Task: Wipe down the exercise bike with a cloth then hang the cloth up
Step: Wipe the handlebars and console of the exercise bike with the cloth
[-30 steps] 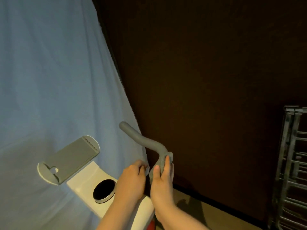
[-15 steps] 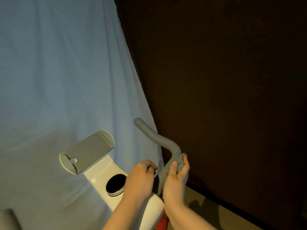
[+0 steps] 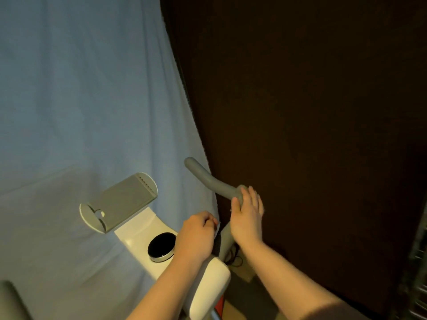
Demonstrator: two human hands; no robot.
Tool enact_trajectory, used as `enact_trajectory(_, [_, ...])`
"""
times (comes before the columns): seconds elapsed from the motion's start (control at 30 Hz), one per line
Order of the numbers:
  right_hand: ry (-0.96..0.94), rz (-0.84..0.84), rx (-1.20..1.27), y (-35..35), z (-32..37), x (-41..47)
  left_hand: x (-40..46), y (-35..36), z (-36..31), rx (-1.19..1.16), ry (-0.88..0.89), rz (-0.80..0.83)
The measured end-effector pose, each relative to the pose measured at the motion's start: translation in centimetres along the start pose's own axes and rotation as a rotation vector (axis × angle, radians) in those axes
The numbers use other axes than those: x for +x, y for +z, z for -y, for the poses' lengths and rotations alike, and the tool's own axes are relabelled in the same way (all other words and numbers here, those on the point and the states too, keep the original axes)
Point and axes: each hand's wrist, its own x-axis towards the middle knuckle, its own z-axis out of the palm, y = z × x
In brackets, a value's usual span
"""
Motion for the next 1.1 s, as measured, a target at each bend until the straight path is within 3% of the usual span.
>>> enact_trajectory(0.2, [-0.206, 0.118, -0.32, 0.1, -1.4, -2.2, -0.7, 0.1, 0.7, 0.183, 0.113, 0.145])
enact_trajectory(0.3, [-0.088, 0.178, -0.359, -0.4, -1.0, 1.0, -0.5, 0.0, 0.5, 0.278, 0.144, 0.199])
enact_trajectory(0.4, [-0.075, 0.115, -0.402, -0.1, -0.1, 1.3, -0.5, -0.3, 0.5, 0.308, 0.165, 0.216])
enact_trajectory(0.5, [-0.128, 0.087, -0.328, 0.0, -0.4, -1.7, -0.5, -0.4, 0.6, 0.275, 0.178, 0.241])
enact_trajectory(0.57, [-0.108, 0.16, -0.29, -0.7, -0.6, -1.9, -0.4, -0.4, 0.7, 0.245, 0.175, 0.239])
enact_trajectory(0.7, [-0.072, 0.145, -0.358, -0.9, -0.3, 2.2, 0.0, -0.3, 0.8, 0.216, 0.167, 0.251])
enact_trajectory(0.83, [-0.153, 0.051, -0.365, 0.1, -0.7, -0.1, -0.1, -0.3, 0.9, 0.204, 0.173, 0.259])
enact_trajectory(1.0, [-0.144, 0.191, -0.432, -1.0, -0.3, 2.9, 0.1, -0.4, 0.8, 0.188, 0.163, 0.254])
enact_trajectory(1.1, [-0.159, 0.153, -0.469, -0.4, 0.0, 2.3, -0.1, -0.4, 1.0, 0.18, 0.173, 0.253])
